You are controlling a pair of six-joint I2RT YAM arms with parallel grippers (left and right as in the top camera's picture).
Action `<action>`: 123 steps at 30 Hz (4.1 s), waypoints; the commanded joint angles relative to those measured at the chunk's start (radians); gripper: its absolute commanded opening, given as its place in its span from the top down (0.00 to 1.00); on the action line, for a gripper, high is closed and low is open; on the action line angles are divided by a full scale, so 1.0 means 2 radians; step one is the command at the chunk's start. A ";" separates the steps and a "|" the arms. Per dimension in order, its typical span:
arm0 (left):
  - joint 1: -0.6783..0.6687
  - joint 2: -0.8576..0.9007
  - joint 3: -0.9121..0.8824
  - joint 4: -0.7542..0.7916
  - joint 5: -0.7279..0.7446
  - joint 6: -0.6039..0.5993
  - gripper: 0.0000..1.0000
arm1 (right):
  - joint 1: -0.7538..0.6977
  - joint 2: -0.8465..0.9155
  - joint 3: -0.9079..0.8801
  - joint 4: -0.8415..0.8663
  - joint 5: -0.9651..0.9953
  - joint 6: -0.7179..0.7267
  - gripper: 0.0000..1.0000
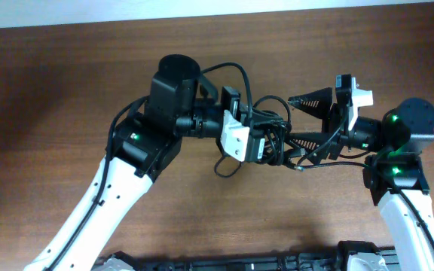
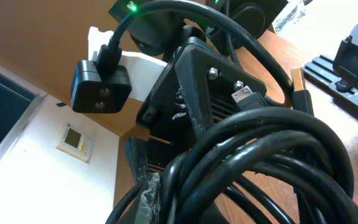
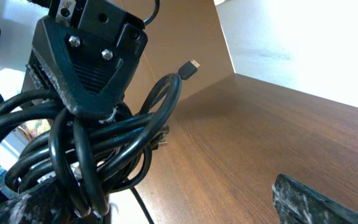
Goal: Untangle cables
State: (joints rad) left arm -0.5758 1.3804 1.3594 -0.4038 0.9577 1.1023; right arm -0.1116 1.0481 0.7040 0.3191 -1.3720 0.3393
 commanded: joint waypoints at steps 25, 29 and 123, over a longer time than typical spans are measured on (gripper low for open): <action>-0.056 -0.006 0.002 0.009 0.027 -0.008 1.00 | -0.001 -0.004 0.005 -0.137 0.237 0.053 0.01; -0.056 -0.018 0.002 0.012 0.030 -0.008 1.00 | -0.001 -0.004 0.005 -0.154 0.257 0.042 0.01; -0.089 0.000 0.001 0.026 -0.398 -0.812 0.91 | 0.000 -0.043 0.005 -0.011 0.024 0.033 0.96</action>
State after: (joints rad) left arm -0.7441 1.3819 1.3521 -0.3531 0.1314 -0.5068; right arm -0.1089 0.9668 0.7151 0.2897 -1.3262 0.4118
